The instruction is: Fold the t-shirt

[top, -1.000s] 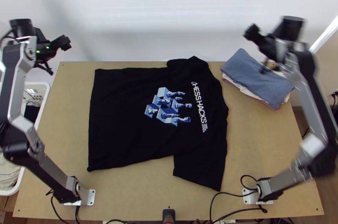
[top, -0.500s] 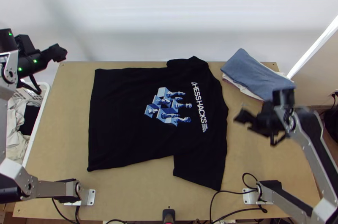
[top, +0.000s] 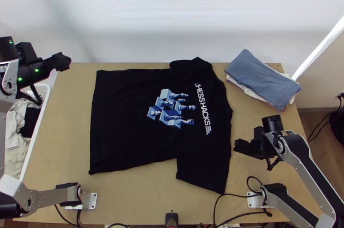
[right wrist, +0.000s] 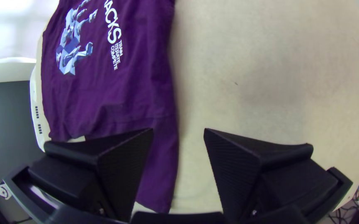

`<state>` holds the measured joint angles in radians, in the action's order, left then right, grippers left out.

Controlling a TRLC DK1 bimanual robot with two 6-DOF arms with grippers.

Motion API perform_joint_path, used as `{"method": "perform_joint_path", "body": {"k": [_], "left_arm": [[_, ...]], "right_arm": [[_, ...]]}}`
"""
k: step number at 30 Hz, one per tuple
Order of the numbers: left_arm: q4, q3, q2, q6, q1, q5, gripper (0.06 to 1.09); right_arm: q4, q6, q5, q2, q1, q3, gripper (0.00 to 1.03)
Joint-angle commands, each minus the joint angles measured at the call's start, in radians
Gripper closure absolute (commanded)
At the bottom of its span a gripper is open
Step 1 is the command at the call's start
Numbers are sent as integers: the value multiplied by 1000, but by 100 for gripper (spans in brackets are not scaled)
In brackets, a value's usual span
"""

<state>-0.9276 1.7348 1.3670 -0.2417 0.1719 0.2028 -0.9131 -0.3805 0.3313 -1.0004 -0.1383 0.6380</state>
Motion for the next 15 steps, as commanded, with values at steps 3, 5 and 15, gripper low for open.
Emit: {"method": "perform_joint_path", "body": {"k": [3, 5, 15], "left_arm": [[-16, -24, -40, 13, -3, 14, 16], [-20, -24, -43, 13, -3, 14, 16], [-30, -23, -54, 15, -2, 12, 16]], "right_arm": [[66, -3, 9, -33, -23, -47, 45], [88, -14, 9, -50, -40, -54, 45], [214, -69, 8, -122, -96, -78, 51]]}}
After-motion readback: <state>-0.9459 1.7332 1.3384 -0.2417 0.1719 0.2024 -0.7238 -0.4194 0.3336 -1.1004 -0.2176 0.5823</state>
